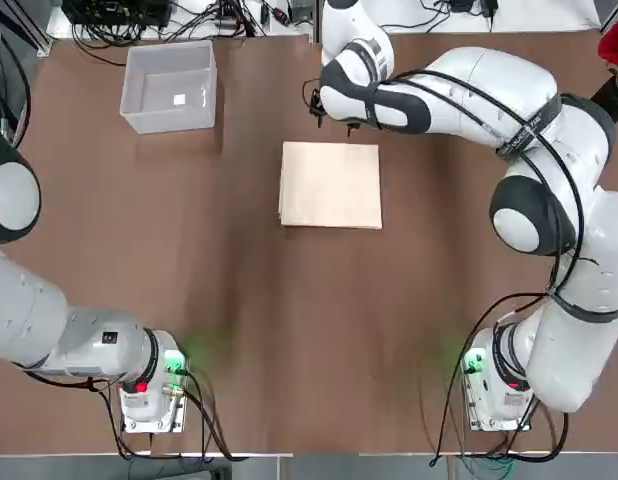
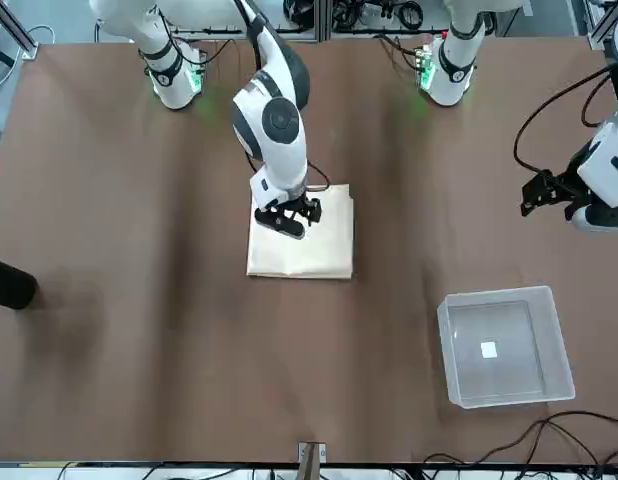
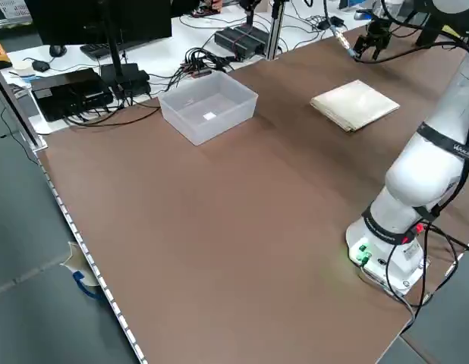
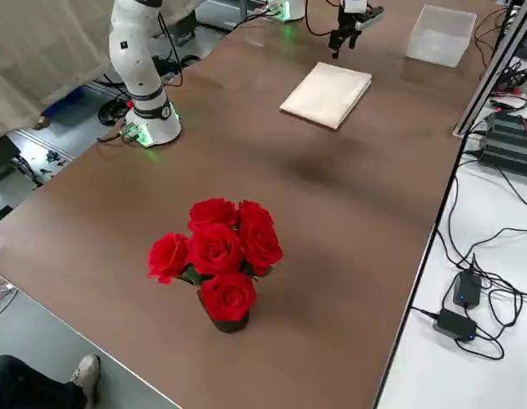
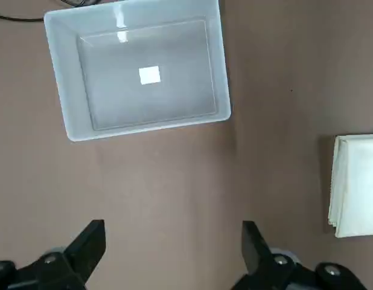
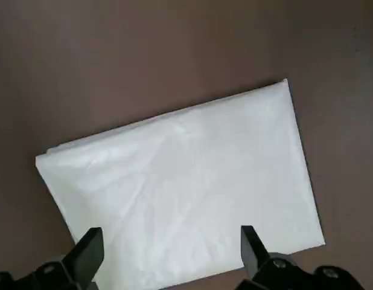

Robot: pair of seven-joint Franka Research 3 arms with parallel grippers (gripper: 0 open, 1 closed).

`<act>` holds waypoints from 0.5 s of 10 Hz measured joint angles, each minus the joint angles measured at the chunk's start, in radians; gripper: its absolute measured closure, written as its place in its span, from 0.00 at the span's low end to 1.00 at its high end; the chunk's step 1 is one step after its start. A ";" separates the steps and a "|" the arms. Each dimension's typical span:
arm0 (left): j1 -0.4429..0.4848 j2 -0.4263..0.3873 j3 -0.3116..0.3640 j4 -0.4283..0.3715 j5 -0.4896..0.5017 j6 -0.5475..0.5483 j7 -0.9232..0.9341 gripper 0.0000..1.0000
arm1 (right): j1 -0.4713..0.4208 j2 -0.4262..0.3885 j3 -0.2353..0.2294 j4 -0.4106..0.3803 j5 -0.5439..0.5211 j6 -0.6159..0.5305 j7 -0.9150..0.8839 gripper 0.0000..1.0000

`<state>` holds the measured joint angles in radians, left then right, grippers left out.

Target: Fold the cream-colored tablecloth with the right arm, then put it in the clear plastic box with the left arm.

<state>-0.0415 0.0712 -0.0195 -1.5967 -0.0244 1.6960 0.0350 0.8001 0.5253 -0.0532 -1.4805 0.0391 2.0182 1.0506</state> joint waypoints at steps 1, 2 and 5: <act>-0.001 0.006 -0.001 -0.005 -0.029 -0.001 0.000 0.00 | -0.006 0.000 -0.002 0.022 0.000 -0.013 0.000 0.00; -0.003 0.013 -0.001 -0.019 -0.087 -0.001 -0.001 0.00 | -0.016 -0.001 -0.004 0.044 0.000 -0.036 0.000 0.00; -0.011 0.030 -0.044 -0.151 -0.250 0.113 -0.002 0.00 | -0.083 -0.025 -0.009 0.130 -0.002 -0.182 -0.009 0.00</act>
<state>-0.0523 0.1012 -0.0631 -1.7477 -0.2740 1.8093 0.0335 0.7175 0.5008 -0.0624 -1.3505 0.0374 1.8358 1.0420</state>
